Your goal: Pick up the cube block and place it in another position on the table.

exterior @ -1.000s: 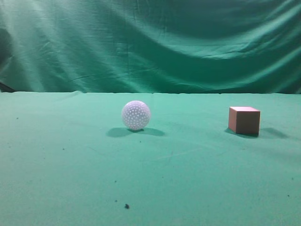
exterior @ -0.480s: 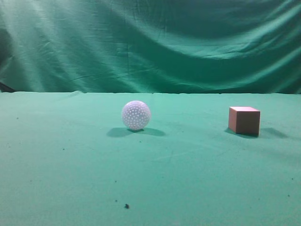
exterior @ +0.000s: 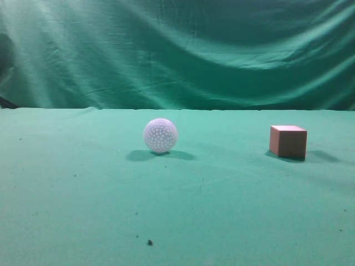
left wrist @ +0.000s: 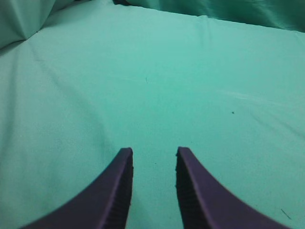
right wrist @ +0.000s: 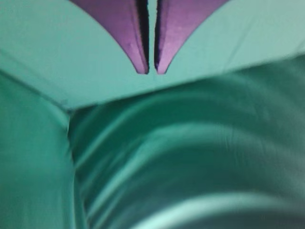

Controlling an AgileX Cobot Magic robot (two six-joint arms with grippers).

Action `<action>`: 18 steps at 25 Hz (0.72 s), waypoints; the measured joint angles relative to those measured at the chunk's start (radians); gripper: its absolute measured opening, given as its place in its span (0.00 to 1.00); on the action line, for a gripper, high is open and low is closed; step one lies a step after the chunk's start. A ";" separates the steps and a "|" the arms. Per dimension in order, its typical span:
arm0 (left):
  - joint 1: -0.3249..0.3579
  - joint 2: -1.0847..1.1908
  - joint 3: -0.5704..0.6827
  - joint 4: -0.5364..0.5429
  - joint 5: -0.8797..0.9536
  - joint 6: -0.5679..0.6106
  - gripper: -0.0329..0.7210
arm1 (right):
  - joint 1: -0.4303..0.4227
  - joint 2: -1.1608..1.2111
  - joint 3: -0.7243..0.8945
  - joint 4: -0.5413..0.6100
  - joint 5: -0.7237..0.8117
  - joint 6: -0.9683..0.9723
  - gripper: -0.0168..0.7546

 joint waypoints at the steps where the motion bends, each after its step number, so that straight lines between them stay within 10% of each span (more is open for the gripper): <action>1: 0.000 0.000 0.000 0.000 0.000 0.000 0.39 | 0.000 0.000 0.000 0.009 -0.052 0.000 0.02; 18: 0.000 0.000 0.000 0.000 0.000 0.000 0.39 | 0.000 0.429 -0.390 0.012 0.566 -0.126 0.02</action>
